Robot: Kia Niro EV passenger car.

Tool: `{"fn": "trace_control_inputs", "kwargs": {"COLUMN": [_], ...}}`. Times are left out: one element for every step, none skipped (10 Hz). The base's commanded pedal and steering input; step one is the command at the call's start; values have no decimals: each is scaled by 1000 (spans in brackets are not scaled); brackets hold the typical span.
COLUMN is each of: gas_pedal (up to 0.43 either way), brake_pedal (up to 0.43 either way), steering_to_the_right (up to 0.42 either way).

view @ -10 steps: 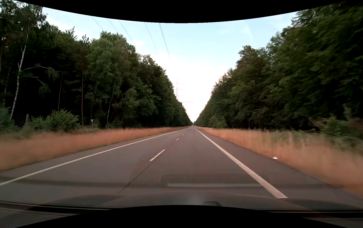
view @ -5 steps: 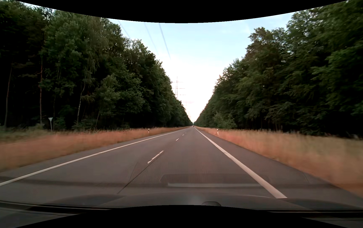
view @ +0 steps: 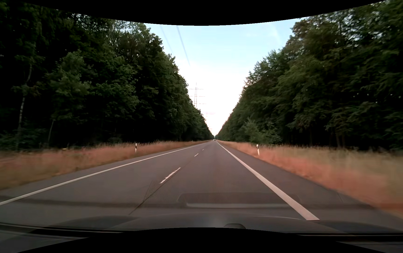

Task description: Follow the waypoints while adhering to traffic rules and regulations

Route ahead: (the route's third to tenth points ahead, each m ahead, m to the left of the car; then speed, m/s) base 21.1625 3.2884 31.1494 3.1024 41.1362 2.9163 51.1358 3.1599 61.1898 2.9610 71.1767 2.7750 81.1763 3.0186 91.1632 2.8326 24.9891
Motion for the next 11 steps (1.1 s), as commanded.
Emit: {"fn": "trace_control_inputs", "kwargs": {"gas_pedal": [177, 177, 169, 169, 169, 169, 169, 169, 169, 169, 169], "brake_pedal": [0, 0, 0, 0, 0, 0, 0, 0, 0, 0, 0], "steering_to_the_right": [-2, -2, -2, -2, -2, -2, -2, -2, -2, -2, -2]}}
